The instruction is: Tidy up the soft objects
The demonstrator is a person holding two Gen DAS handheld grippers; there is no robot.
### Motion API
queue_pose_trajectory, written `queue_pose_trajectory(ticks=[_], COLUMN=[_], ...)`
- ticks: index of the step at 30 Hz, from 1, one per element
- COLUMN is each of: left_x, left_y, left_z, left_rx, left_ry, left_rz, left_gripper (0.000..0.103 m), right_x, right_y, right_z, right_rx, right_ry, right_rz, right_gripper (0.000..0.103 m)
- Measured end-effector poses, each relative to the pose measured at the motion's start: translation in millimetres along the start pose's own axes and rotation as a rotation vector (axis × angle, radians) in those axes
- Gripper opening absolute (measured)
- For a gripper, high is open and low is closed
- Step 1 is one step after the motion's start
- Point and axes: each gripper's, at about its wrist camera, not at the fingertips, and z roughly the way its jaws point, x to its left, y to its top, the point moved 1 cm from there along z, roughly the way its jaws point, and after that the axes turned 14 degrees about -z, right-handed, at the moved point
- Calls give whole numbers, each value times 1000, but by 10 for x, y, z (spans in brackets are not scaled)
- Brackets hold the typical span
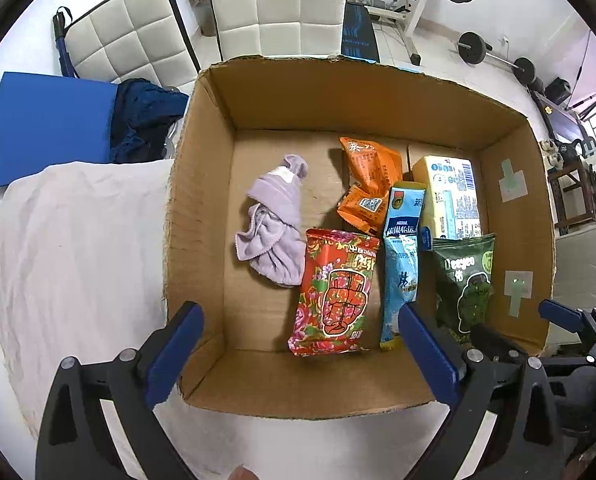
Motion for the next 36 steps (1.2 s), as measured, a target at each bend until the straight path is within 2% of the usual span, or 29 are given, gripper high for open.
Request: queue_pose_trajectory(ticks=[7,13,16,22,30,36], left_x=[12,32,28,45,134,229], left_y=[-134,-430,-669,-1188,-1689,-1978], left_z=[-253,-781,-1127,-1817,-2457,-2792], left_rx=[-48,-155,-218,-294,-354,-366], left_ry=[-6,-26,-28,-53,-89,-91], left_rz=[-3,4,20,36,35,28], left_gripper=[100,100,100,100,100,100], right_x=[-11,68,104,205,326,391], right_y=[-113,-424,-678,-1247,-1982,-2445], right_z=[-145,-610,-898,-1502,-2337,-2780], right_rx=[-34,-147,-202,-293,-421,-457], right_ry=[-14,-46,-38,-13,-13,-22], right_rz=[17,5,11,2,9,18], right_gripper=[103,103,103,103,103,103])
